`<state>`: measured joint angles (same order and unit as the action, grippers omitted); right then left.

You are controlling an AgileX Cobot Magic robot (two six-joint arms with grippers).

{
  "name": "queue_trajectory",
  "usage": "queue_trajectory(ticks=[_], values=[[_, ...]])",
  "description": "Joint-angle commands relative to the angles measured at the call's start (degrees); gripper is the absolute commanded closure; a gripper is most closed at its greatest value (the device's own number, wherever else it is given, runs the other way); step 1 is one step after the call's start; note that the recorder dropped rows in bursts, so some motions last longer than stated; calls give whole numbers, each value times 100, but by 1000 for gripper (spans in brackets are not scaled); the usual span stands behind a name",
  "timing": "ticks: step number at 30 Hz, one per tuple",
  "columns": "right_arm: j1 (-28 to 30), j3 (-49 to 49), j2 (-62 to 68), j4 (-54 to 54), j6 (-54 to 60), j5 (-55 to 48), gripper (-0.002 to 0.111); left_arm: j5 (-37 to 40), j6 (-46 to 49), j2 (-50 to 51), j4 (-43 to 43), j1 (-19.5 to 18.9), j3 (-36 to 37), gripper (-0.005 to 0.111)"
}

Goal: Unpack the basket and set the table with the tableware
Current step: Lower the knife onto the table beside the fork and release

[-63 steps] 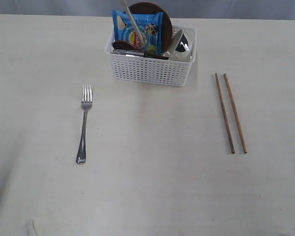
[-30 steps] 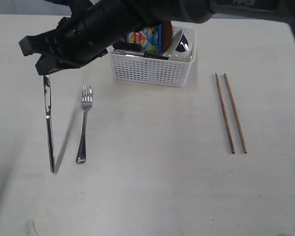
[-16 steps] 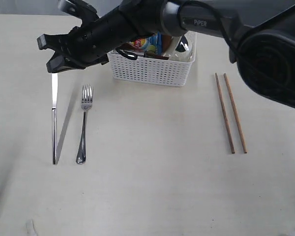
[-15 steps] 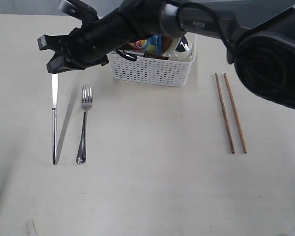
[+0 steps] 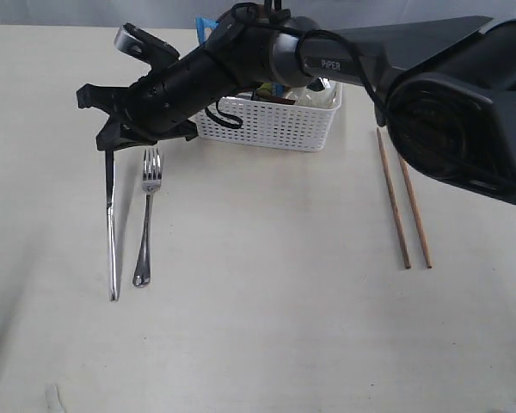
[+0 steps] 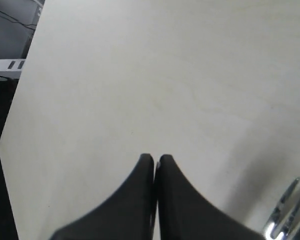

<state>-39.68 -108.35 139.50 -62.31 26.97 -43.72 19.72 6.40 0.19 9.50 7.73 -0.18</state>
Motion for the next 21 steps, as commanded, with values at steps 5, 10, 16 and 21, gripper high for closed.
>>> queue_trajectory(ticks=[5, 10, 16, 21], values=[[-91, -18, 20, 294, -671, 593, 109, -10, 5, -19, -26, 44, 18, 107], [-214, -18, 20, 351, -1140, 899, 109, -10, 5, -19, -26, 44, 18, 107], [-390, -18, 20, 1456, -2132, 1180, 109, -10, 5, -19, -26, 44, 18, 107], [-404, -18, 20, 1895, -2657, 1217, 109, -10, 5, -19, -26, 44, 18, 107]])
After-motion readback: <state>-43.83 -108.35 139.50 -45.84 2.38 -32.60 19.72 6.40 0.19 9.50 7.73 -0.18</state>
